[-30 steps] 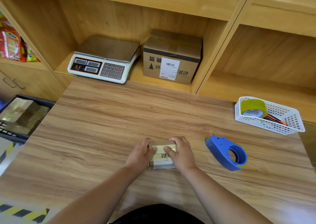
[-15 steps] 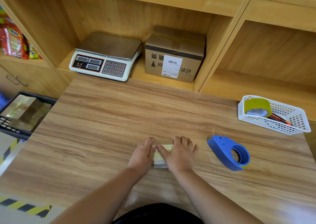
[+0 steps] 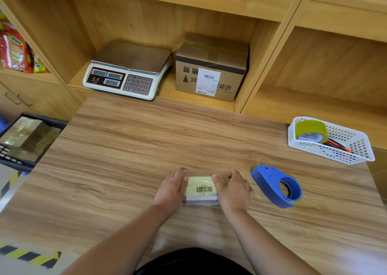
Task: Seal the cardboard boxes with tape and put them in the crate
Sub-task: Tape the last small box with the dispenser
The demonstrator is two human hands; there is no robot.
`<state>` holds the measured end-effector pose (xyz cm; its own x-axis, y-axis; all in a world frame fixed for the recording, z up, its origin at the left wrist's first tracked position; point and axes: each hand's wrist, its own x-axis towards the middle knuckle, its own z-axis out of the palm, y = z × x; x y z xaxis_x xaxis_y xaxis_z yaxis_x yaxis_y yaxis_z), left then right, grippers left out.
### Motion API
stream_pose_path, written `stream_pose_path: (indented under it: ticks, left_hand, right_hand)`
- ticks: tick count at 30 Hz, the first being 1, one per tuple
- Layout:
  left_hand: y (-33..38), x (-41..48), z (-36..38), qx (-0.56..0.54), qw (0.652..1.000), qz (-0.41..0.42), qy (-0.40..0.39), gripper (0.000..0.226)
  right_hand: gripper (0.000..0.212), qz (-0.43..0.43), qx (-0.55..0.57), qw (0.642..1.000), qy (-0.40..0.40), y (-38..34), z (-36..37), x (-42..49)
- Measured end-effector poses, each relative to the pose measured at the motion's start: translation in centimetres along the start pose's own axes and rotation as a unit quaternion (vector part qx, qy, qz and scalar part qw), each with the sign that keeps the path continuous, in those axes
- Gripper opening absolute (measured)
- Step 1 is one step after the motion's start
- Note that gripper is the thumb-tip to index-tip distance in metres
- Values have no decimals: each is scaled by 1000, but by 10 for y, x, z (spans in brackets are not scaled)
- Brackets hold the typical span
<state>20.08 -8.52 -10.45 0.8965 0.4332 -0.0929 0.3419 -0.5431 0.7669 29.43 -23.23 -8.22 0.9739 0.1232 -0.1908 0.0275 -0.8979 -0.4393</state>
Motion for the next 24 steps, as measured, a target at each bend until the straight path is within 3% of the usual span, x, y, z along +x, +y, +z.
stream_pose_path:
  ticks: [4,13,16,19,22,24]
  left_hand:
    - [1,0,2,-1,1000,-2,4,26]
    - [0,-1,5,-3,1000,-26,1,29]
    - [0,-1,6,-6,999,-35,-4,29]
    - [0,-1,6,-12,999,-39,0,29]
    - [0,-2,7,-29,999,-42,7,28]
    - [1,-2,8,-45,998,-41,8,27]
  right_hand:
    - [38,9,-23,999,-38,5,-5,3]
    - [44,-115,-129,985,-3,11,-11,5]
    - [44,-99,-126,987,-9,10,-11,2]
    - [40,-65,-53,996,-28,5,-7,-10]
    - [66,-33,-58,996,-55,-1,2,-22]
    - [68,-9,-15,998,-64,-2,4,-24]
